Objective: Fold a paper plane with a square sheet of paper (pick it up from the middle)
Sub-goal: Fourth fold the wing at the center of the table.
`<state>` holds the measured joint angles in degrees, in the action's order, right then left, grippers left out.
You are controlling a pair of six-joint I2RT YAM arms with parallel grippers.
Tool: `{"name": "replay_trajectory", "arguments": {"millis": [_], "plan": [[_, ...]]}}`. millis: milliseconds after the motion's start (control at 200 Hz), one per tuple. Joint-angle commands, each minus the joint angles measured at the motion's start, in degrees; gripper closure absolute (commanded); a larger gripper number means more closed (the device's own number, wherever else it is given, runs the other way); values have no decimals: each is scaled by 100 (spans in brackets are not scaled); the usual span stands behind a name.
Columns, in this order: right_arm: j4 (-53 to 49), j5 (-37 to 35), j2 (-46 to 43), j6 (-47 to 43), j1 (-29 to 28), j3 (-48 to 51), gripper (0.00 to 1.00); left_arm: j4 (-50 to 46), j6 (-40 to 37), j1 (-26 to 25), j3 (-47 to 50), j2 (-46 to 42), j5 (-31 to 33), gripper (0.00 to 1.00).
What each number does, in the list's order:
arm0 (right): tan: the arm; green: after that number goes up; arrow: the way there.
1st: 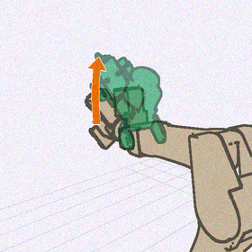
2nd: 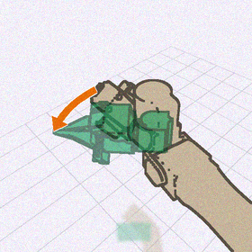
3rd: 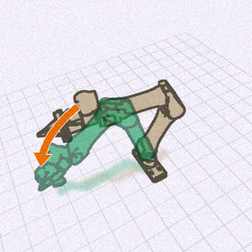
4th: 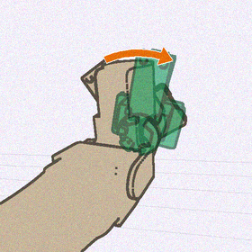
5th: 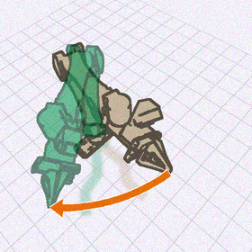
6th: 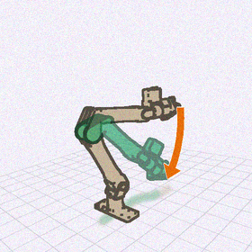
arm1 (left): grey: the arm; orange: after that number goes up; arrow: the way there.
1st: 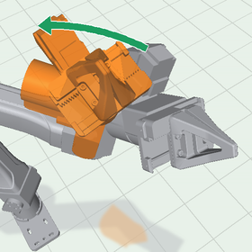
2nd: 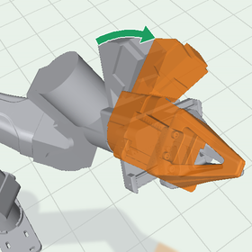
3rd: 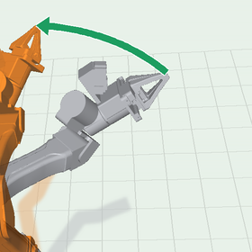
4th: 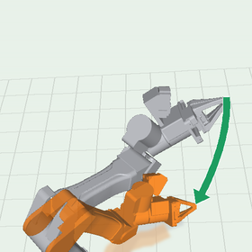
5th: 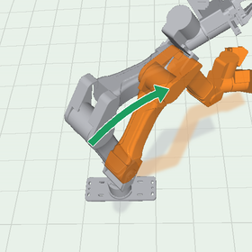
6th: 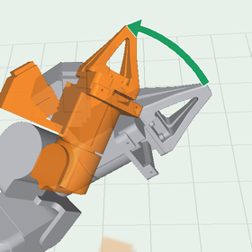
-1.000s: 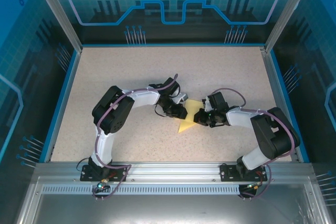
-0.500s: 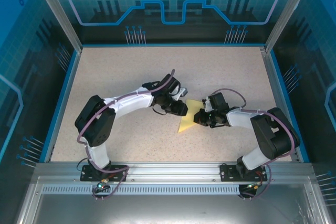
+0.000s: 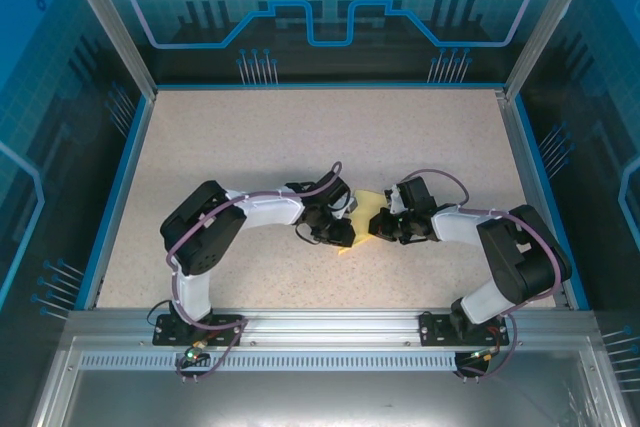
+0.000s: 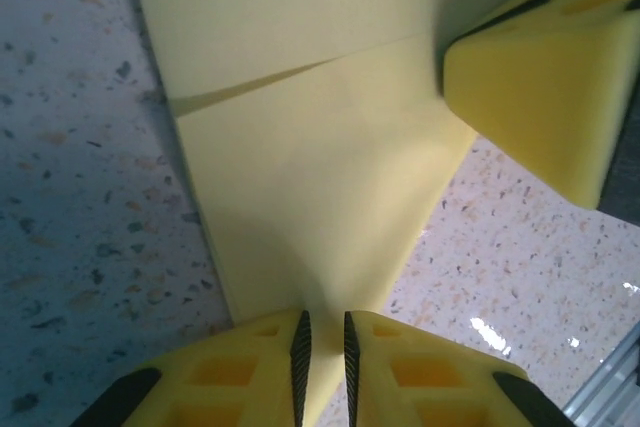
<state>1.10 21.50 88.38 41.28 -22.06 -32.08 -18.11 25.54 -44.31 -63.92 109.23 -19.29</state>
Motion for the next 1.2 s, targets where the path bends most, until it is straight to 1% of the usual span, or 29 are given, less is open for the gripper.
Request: {"name": "replay_trajectory", "arguments": {"millis": [0, 120, 290, 445, 535, 665, 725, 785, 875, 1195], "plan": [[-615, -89, -23, -124, 97, 88, 93, 10, -27, -27, 85, 115, 318, 80], [-702, -126, -67, -185, 125, 89, 93, -8, -40, -25, 108, 199, 439, 81], [-796, -88, -166, -269, 174, 53, 93, -241, -178, -25, 90, 231, 839, 82], [-854, -54, -383, -243, 207, -60, 91, -330, -318, -29, 82, 321, 930, 83], [-1050, -114, -575, -274, 284, -114, 90, -423, -429, -26, 38, 403, 975, 83], [-1359, -175, -963, -250, 453, -98, 80, -508, -602, -27, -35, 450, 993, 84], [-1591, -261, -1134, -200, 529, -100, 78, -493, -641, -30, -71, 457, 967, 84], [-1773, -337, -1251, -160, 601, -80, 74, -488, -669, -29, -108, 488, 936, 84], [-1708, -173, -1307, -44, 736, -1, 69, -458, -668, -30, -134, 528, 874, 84], [-1282, 261, -965, 304, 753, 0, 62, -326, -642, -25, -63, 542, 805, 84]]}}
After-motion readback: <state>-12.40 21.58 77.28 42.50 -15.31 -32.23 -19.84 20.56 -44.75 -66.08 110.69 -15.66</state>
